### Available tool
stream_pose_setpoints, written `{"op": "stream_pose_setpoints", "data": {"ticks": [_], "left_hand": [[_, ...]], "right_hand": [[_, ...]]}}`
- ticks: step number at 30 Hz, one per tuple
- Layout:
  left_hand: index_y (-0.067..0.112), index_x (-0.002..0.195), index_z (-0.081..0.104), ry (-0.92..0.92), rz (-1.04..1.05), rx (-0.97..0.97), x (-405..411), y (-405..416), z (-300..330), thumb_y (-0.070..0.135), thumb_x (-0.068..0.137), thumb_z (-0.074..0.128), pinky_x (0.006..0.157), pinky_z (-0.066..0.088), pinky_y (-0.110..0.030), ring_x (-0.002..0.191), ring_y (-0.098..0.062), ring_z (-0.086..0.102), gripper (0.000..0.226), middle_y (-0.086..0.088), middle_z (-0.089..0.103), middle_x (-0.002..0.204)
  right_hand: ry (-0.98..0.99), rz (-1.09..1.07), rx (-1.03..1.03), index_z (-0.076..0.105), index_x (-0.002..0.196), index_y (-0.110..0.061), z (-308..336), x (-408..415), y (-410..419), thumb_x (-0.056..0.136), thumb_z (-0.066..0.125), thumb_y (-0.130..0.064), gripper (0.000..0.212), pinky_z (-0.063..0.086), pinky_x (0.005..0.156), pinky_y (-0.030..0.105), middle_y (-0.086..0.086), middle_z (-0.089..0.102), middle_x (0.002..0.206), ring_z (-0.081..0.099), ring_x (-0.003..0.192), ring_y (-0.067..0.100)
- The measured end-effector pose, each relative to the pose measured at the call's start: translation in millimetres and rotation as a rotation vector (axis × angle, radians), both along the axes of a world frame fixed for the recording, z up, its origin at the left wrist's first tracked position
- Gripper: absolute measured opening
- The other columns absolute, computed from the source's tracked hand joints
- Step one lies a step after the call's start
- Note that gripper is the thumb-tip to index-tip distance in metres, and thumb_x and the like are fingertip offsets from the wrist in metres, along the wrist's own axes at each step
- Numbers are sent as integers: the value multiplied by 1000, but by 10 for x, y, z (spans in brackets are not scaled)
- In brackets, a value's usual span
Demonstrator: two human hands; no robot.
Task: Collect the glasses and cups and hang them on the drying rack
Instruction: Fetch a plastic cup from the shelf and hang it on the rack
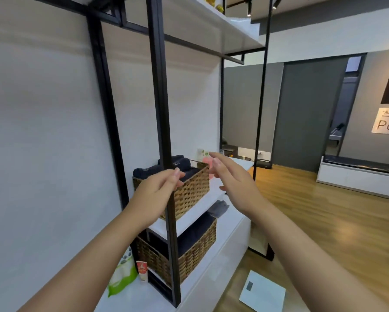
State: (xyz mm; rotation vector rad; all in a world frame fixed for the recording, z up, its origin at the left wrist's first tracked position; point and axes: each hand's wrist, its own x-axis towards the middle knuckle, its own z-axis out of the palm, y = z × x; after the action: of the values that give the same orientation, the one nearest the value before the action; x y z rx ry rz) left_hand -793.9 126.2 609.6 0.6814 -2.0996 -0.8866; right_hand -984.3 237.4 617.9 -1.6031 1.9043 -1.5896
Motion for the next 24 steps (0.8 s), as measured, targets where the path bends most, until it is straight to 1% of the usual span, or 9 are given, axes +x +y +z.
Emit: {"op": "stream_pose_setpoints", "data": {"ticks": [3,6,8,11,13,15,18,20,24], "left_hand": [[43,121,67,-8,-53,-13,-569,-143,-32,59,103,36,93,54,-34,101,-2,67,38,25,71,105],[43,121,65,9,-88,-14,-1234,-312,10,55,104,37,96,48,-27,105,5,64,35,26,70,106],[40,127,65,24,-96,2,-1702,-422,49,49,106,38,96,47,-22,107,7,63,35,23,70,110],[33,133,64,31,-102,31,-2408,-568,87,46,107,38,87,47,-13,106,3,65,39,17,70,115],[34,133,64,37,-112,41,-2847,-660,72,47,107,37,91,49,-19,108,-1,64,39,17,69,116],[36,131,64,19,-123,40,-3245,-751,28,48,107,37,101,49,-32,110,-1,62,38,18,68,116],[42,129,63,-2,-144,68,-3781,-909,-53,52,106,39,106,48,-42,115,-3,60,36,22,67,116],[44,129,62,-7,-145,58,-4107,-1025,-71,53,105,39,104,47,-39,118,-5,59,35,23,66,118],[39,135,60,-1,-164,24,-4651,-1263,-99,51,105,38,92,44,-26,119,-6,58,39,19,64,124]], "right_hand": [[-42,-46,-8,50,150,-42,-65,-547,-66,97,36,-75,64,47,113,51,-8,63,143,55,134,12],[-82,-71,-5,50,148,-47,-66,-1164,-152,91,34,-80,67,46,114,52,-10,62,145,53,137,12],[-86,-70,3,49,147,-49,-56,-1586,-199,99,35,-72,55,46,114,50,-14,62,142,54,135,9],[-78,-82,15,48,147,-52,-38,-2215,-273,100,34,-71,53,46,114,49,-16,62,142,53,135,7],[-74,-97,21,45,148,-53,-33,-2621,-342,96,34,-75,58,45,115,50,-16,59,147,52,137,7],[-84,-106,21,44,151,-50,-34,-2988,-405,98,36,-71,58,44,117,49,-15,56,151,49,140,7],[-85,-122,23,42,155,-44,-35,-3438,-483,103,37,-64,56,43,118,48,-12,55,153,47,142,8],[-74,-137,29,41,156,-43,-28,-3684,-551,106,37,-61,53,42,118,48,-11,54,154,47,142,8],[-71,-165,29,42,157,-40,4,-4097,-730,107,36,-59,54,43,117,48,-9,54,153,48,141,11]]}}
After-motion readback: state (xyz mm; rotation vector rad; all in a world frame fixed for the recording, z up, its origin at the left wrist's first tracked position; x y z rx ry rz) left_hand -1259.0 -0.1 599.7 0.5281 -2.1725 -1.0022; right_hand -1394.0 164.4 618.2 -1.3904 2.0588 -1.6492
